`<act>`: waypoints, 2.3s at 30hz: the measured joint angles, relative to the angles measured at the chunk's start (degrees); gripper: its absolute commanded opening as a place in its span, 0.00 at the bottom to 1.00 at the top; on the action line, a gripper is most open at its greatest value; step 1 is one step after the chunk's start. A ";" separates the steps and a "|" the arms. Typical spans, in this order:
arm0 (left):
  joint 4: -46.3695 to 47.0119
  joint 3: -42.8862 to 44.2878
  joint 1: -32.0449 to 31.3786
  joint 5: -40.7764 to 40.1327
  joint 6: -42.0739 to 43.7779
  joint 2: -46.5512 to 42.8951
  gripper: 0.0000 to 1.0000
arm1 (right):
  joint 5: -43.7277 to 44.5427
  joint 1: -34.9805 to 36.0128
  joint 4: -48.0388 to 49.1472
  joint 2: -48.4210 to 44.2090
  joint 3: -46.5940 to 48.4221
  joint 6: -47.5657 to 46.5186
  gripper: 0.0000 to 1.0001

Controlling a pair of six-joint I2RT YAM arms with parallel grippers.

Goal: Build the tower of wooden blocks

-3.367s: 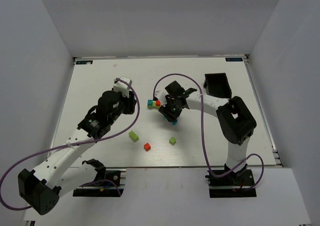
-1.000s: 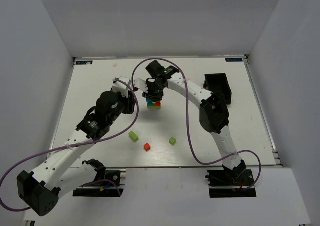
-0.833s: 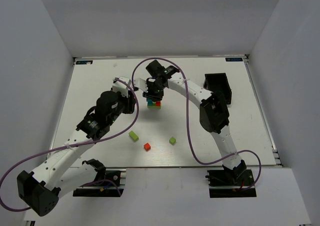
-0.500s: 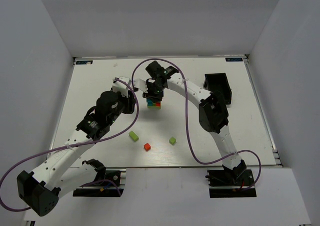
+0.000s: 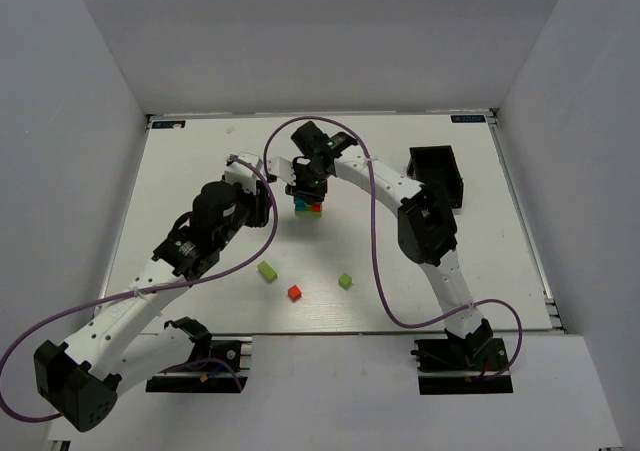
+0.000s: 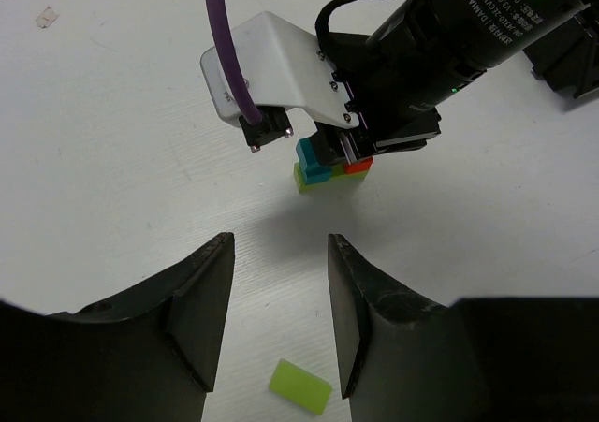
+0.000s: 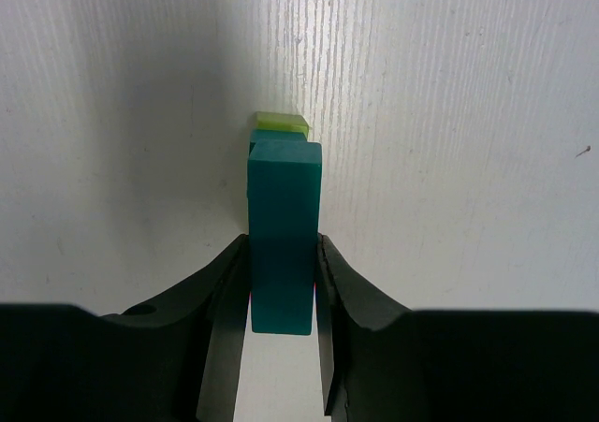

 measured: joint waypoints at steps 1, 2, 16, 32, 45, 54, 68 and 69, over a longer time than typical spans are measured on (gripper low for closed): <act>0.00 0.00 0.00 0.02 0.02 0.00 0.55 | 0.02 0.00 0.00 0.00 0.00 0.00 0.09; 0.00 0.00 0.00 0.00 0.02 0.00 0.55 | 0.02 0.00 0.00 0.00 0.00 -0.02 0.09; 0.00 0.00 0.00 0.00 0.00 0.00 0.55 | 0.00 0.61 -0.52 0.02 0.00 -0.02 0.10; 0.02 0.00 0.00 0.00 0.02 0.00 0.55 | 0.20 0.72 -1.38 0.02 0.00 0.07 0.10; 0.02 0.00 0.00 0.02 0.02 0.00 0.55 | 0.39 0.72 -1.36 0.31 0.02 0.79 0.13; 0.02 0.00 0.00 0.02 0.02 0.00 0.55 | 0.42 0.72 -1.36 0.61 0.02 1.01 0.13; 0.00 0.00 0.00 0.00 0.02 0.00 0.55 | 0.59 0.79 -1.33 0.61 0.02 1.03 0.14; 0.00 0.00 0.00 0.00 0.02 0.00 0.55 | 0.59 0.79 -1.33 0.61 0.02 1.03 0.14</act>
